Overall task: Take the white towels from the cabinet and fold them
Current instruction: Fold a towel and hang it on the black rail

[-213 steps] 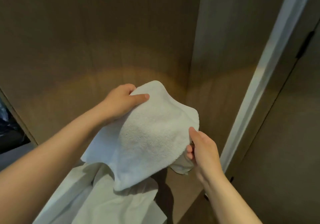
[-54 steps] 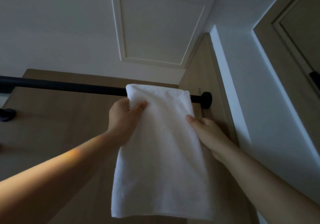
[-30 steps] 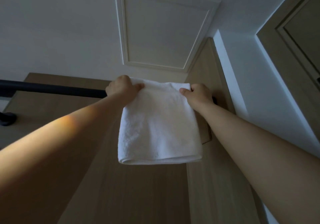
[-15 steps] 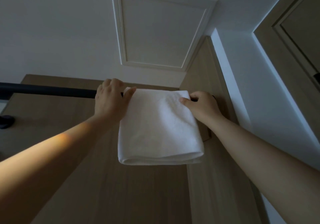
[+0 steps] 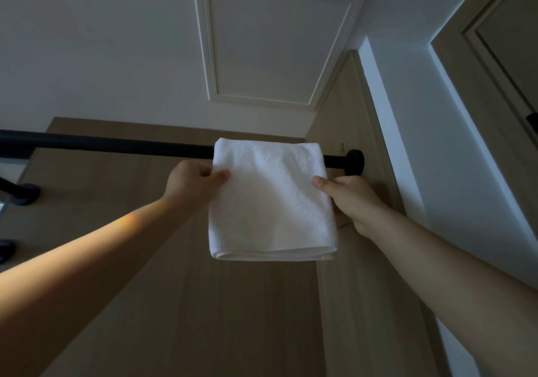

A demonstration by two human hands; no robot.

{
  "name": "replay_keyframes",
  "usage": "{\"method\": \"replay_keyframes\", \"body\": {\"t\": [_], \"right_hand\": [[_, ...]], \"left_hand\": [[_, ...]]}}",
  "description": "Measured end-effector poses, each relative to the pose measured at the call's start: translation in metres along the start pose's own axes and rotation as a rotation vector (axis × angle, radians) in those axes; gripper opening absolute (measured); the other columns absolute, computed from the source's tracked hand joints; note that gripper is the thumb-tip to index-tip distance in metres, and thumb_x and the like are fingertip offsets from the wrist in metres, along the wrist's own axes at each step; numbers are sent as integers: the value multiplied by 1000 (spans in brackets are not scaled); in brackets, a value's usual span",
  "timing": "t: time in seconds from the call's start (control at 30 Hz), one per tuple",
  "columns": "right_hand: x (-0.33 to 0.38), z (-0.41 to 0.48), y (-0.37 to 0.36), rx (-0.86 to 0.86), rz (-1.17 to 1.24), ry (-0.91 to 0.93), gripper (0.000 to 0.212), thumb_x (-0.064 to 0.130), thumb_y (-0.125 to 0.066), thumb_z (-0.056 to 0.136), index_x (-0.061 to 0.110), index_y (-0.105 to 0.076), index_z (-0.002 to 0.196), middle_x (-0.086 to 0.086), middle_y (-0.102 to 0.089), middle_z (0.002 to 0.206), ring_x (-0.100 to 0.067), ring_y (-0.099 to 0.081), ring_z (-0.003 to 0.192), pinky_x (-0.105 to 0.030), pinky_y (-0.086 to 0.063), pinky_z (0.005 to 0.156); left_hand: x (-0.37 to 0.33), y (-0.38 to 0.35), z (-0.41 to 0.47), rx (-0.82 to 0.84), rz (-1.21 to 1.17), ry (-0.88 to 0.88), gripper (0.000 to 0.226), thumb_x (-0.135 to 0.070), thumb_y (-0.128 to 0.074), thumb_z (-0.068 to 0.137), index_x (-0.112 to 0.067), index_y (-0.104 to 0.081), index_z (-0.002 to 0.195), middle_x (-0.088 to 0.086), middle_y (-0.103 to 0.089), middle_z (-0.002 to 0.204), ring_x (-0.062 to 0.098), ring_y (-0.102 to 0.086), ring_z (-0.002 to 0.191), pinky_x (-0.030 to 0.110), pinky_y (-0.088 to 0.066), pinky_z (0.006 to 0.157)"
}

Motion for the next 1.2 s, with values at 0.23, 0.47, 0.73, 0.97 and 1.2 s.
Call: {"method": "replay_keyframes", "body": {"t": [0.23, 0.47, 0.73, 0.97, 1.2], "right_hand": [[52, 21, 16, -191, -55, 229, 23, 26, -60, 95, 6, -69, 103, -14, -71, 102, -28, -68, 94, -46, -55, 87], [41, 47, 1, -258, -228, 261, 24, 26, -54, 99, 3, -59, 96, -7, -62, 89, -24, -58, 82, -31, -44, 66], [14, 36, -8, -308, -270, 300, 24, 33, -48, 101, 10, -54, 98, -1, -58, 84, -17, -55, 71, -31, -43, 59], [-4, 9, -12, -205, -128, 174, 28, 44, -48, 99, 22, -53, 83, 4, -57, 75, -9, -53, 59, -17, -40, 45], [-36, -29, -19, -31, -12, 125, 30, 49, -58, 93, 20, -64, 97, -1, -71, 92, -14, -72, 75, -32, -61, 70]], "left_hand": [[-48, 18, 36, -177, 158, -134, 34, -26, -55, 94, -6, -51, 67, 1, -43, 60, 14, -39, 54, 28, -28, 47], [-38, 6, 44, -166, 239, -138, 42, -23, -57, 93, -15, -36, 57, -2, -38, 59, 17, -36, 56, 29, -22, 46], [-6, -8, 18, -128, 102, -119, 44, -35, -57, 93, -15, -38, 59, -4, -41, 57, 11, -38, 50, 25, -27, 47], [46, -37, -16, 207, -281, 181, 43, -63, -60, 81, -21, -67, 87, -2, -71, 91, 18, -70, 83, 30, -57, 67], [62, -72, -52, 482, -589, 371, 60, -66, -65, 69, -17, -66, 103, -4, -76, 91, 18, -73, 89, 40, -57, 86]]}}
Point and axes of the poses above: each hand's wrist, its own z-axis towards the middle knuckle, its own y-axis out of the back of the hand, x = y × z, the point moved 8 cm from there along z, towards the middle knuckle
